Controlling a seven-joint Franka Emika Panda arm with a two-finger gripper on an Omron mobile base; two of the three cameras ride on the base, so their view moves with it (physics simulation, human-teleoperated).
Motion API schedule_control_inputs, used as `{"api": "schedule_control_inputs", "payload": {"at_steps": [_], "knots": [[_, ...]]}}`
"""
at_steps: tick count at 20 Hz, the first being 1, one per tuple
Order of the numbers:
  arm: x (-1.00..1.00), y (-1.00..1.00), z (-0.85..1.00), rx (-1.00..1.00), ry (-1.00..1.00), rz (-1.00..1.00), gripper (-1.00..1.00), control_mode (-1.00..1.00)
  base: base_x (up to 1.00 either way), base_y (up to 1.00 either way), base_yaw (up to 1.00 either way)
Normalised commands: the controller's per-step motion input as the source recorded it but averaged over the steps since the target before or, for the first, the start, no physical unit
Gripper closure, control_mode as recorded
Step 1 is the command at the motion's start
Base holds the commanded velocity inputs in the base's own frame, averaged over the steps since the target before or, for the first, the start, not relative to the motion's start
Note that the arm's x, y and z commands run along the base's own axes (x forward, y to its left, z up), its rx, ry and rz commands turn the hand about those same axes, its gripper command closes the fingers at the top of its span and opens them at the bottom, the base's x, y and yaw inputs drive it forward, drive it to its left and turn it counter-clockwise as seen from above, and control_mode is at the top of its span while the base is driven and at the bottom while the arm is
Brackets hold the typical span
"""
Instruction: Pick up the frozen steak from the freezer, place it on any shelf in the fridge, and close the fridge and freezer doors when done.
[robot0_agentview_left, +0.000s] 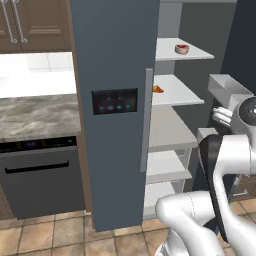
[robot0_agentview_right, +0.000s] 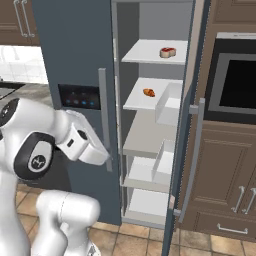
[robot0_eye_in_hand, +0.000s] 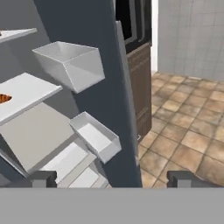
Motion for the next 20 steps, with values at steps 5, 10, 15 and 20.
{"api": "schedule_control_inputs", "payload": {"at_steps": [5,10,15,20], "knots": [[-0.96,-1.00,0.12,0.12,0.07,0.00,-1.00,-1.00,0.00,0.00,0.00],[-0.41,-1.00,0.04,0.10,0.02,0.00,-1.00,-1.00,0.00,0.00,0.00],[0.21,-0.93,0.00,0.01,0.00,0.00,-1.00,-1.00,0.00,0.00,0.00],[0.43,-0.74,-0.05,0.04,0.01,0.04,-1.00,-1.00,0.00,0.00,0.00]]}}
